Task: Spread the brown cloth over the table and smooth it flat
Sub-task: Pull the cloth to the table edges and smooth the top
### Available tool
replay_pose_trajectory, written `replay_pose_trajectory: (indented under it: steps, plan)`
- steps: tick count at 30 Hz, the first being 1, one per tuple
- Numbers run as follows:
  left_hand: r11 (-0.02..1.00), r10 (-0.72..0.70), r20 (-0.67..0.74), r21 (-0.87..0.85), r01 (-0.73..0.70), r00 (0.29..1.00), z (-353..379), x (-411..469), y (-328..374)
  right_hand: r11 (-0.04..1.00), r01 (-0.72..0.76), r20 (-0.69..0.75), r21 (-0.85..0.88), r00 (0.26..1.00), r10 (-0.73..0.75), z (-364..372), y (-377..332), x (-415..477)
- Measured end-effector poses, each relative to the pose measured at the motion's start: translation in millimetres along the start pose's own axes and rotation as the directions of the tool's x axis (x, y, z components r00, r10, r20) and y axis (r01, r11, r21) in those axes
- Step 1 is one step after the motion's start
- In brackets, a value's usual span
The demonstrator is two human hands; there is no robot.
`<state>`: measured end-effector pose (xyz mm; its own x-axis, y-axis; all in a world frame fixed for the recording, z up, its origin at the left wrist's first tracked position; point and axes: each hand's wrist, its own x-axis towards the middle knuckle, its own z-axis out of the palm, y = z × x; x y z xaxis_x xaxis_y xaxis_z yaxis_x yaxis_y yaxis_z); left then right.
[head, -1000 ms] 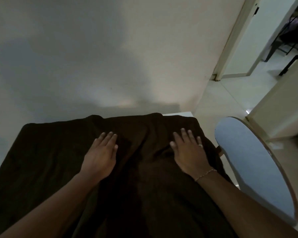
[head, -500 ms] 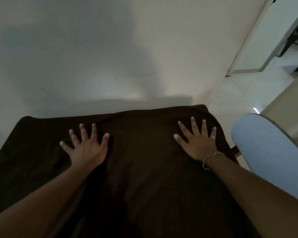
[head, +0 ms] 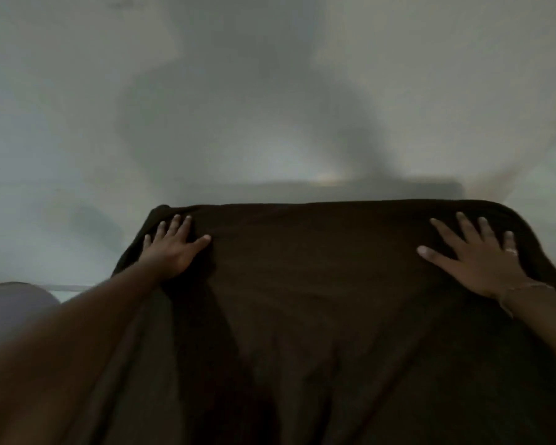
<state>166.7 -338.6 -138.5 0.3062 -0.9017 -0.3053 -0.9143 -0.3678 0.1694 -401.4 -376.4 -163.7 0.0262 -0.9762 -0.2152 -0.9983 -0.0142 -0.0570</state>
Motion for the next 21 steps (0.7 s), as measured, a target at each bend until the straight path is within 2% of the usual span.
replay_pose_trajectory:
  steps: [2, 3, 5, 6, 8, 10, 12, 16, 19, 21]
  plan:
    - [0.991, 0.004, -0.008, -0.133, -0.005, 1.0, -32, 15, -1, 0.999, 0.02, 0.013, 0.045, 1.0, -0.02, -18, -5, 10]
    - [0.987, 0.02, -0.073, -0.159, -0.032, 0.997, -43, 19, 2, 0.998, 0.027, -0.046, 0.061, 0.999, -0.024, -26, -7, 13]
    - [0.994, 0.063, -0.201, -0.079, -0.08, 0.978, -47, 15, 2, 0.997, -0.004, -0.201, 0.079, 0.979, 0.019, -29, -14, 14]
    - [0.996, 0.056, -0.188, -0.055, -0.067, 0.981, -39, 8, 1, 0.995, -0.05, -0.208, 0.082, 0.976, 0.066, -25, -17, 10]
    - [1.0, -0.004, -0.072, -0.002, 0.004, 0.997, -8, -7, -8, 0.988, -0.147, -0.096, 0.047, 0.984, 0.151, -6, -18, 1]
    - [0.995, -0.028, -0.094, 0.09, 0.036, 0.995, 16, 1, -20, 0.98, -0.197, -0.058, 0.003, 0.979, 0.197, 10, -11, 4]
    - [0.994, -0.019, -0.156, 0.107, 0.036, 0.988, 16, 25, -26, 0.986, -0.165, -0.061, 0.007, 0.984, 0.165, 5, -3, 22]
    - [0.992, 0.044, -0.045, 0.117, -0.039, 0.998, -15, 58, -33, 0.998, -0.055, 0.014, 0.035, 0.998, 0.055, -32, -8, 48]
    - [0.999, 0.023, -0.206, 0.028, -0.017, 0.978, -6, 36, -34, 0.989, -0.125, -0.118, 0.084, 0.984, 0.135, -34, -13, 30]
    - [0.993, 0.032, -0.206, 0.118, -0.008, 0.978, 12, 16, -42, 0.977, -0.202, -0.092, 0.069, 0.974, 0.208, -16, -8, 5]
